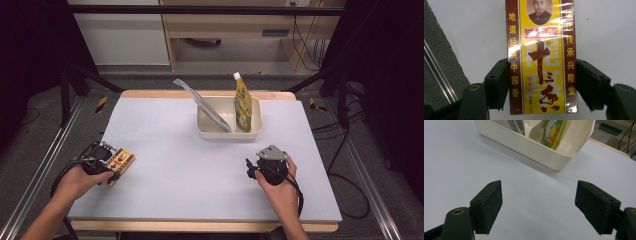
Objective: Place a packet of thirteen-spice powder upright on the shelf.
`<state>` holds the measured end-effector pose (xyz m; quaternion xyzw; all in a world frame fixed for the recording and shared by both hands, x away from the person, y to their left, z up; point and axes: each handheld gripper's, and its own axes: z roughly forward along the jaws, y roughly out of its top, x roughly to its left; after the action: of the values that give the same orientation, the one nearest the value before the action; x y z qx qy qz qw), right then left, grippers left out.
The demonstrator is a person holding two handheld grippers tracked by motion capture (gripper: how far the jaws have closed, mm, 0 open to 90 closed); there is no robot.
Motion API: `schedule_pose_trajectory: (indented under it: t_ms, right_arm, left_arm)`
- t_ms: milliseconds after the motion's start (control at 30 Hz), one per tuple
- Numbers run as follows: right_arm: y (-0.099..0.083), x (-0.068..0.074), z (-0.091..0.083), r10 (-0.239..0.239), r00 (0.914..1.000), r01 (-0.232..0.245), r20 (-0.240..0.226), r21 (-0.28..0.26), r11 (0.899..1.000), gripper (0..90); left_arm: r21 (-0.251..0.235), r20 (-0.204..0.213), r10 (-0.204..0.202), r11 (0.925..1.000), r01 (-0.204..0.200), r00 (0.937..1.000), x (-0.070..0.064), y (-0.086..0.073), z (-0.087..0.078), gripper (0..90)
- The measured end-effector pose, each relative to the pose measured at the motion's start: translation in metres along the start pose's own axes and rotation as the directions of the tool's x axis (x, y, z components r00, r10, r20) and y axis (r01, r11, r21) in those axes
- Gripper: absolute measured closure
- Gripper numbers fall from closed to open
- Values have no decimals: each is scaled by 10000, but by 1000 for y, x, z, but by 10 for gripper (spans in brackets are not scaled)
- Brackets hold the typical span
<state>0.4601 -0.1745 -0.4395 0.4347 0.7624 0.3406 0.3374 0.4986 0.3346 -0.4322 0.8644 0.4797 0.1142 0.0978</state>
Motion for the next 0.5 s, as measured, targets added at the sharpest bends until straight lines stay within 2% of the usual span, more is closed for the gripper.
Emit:
schedule_pose_trajectory:
  t_ms: [167, 300, 400, 433, 467, 500]
  right_arm:
    - [0, 1, 1, 63, 10000, -63, -5, 48, 10000, 220]
    - [0, 0, 1, 172, 9998, -172, -99, 34, 9998, 219]
    - [0, -1, 1, 292, 9994, -291, -183, 36, 9996, 216]
    - [0, -2, 1, 410, 9989, -408, -246, 63, 9991, 215]
    - [0, -2, 1, 410, 9989, -408, -246, 63, 9991, 215]
    - [0, -2, 1, 425, 9987, -424, -287, 41, 9991, 215]
  left_arm:
    - [-503, -71, 396, 9979, -399, 9992, -10, 7, -8, 321]
    - [-946, -125, 1025, 9902, -1032, 9947, -25, 17, -15, 322]
    - [-1265, -227, 1577, 9791, -1593, 9872, -42, 28, -21, 322]
    - [-1469, -170, 1871, 9712, -1875, 9822, -53, 35, -25, 322]
    - [-1469, -170, 1871, 9712, -1875, 9822, -53, 35, -25, 322]
    - [-1604, -172, 2066, 9652, -2066, 9783, -61, 40, -26, 322]
